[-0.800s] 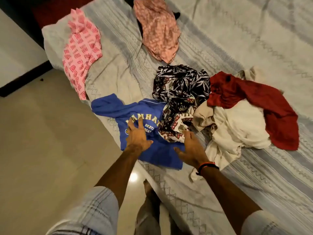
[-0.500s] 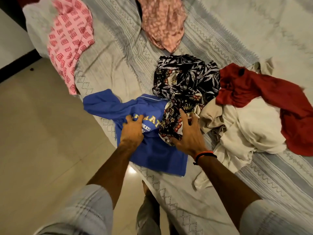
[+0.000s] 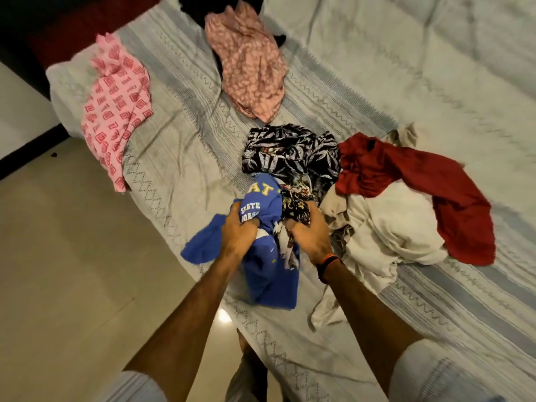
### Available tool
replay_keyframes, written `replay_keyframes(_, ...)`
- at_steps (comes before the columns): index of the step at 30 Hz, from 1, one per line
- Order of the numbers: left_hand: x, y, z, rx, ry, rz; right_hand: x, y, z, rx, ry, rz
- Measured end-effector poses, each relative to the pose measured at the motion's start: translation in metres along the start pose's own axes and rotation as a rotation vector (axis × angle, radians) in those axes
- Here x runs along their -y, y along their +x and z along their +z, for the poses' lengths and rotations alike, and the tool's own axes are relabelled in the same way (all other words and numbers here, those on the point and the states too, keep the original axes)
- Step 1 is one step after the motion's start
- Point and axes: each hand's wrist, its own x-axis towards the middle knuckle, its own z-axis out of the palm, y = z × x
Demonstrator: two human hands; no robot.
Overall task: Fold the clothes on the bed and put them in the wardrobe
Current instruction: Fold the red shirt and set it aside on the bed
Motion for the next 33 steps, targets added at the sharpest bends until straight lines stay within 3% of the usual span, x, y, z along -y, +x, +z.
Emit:
replay_keyframes(6,-0.075,-0.021,0.025,0.054,-0.272,0.188,0.05,-0.009,-0.049,-0.277,0.224,-0.229)
replay_keyframes(9,-0.091,-0.02,0.038,0.142,-0.211,0.238,0.06,-0.004,-0.067,-0.327,0.217,-0.322)
replay_keyframes(15,-0.076,-0.029,0.056,0.432,0.329,0.105,0.031,0.0,-0.1,0.028,-0.179,-0.009)
replay_keyframes(23,-0.066,-0.075,0.024,0.28,0.397,0.039,0.03,-0.03,-0.115,0.075,-0.131,-0.027)
replay_keyframes(33,-0.089,-0.097,-0.099,-0.045,0.25,0.096,0.101,-0.067,-0.062,0.208,-0.253,-0.293)
